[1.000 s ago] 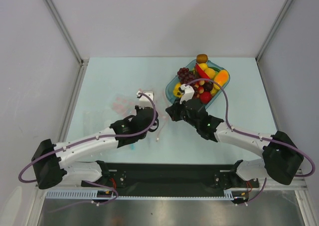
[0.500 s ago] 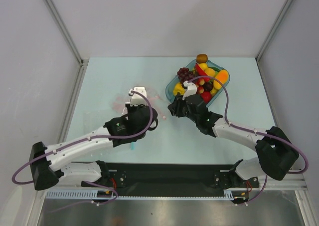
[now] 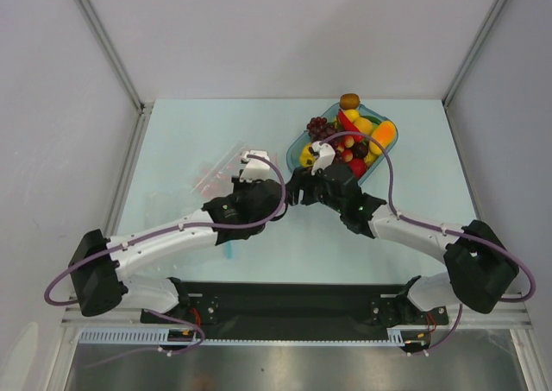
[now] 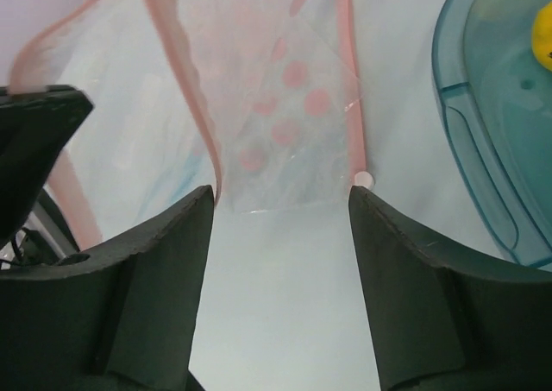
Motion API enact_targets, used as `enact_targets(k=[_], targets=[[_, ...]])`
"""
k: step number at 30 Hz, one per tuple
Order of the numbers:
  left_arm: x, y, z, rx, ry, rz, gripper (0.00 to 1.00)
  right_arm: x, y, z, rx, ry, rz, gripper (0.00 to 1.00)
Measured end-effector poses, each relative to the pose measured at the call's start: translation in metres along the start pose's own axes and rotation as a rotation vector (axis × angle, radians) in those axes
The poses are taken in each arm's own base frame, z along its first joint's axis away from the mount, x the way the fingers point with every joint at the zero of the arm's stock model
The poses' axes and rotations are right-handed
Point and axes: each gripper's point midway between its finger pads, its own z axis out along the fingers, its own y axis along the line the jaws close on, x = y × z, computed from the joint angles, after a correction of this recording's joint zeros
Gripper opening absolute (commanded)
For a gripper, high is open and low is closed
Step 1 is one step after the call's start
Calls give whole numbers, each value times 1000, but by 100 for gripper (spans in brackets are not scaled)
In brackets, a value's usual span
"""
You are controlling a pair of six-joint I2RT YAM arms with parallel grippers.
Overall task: Place the food in the zip-top bag and seal the zipper
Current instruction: Open the zipper of the food storage bag at the center of the board, then pick up the fake fruit from the bin.
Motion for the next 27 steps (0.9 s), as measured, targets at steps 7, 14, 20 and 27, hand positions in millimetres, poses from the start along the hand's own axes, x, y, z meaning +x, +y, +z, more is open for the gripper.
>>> enact_targets(k=[7, 14, 20, 27], targets=[[2, 0, 8, 3, 19, -20, 0, -16, 9, -19, -41, -65, -10, 77], [-3, 0, 5, 28, 4, -59, 0, -46, -21, -31, 62, -165, -2, 100], [-7, 2, 0, 57, -12, -90, 0, -69, -69, -25, 236, -174, -7, 100], [-8, -3, 0, 84, -11, -97, 0, -109, -119, 6, 406, -163, -89, 100]])
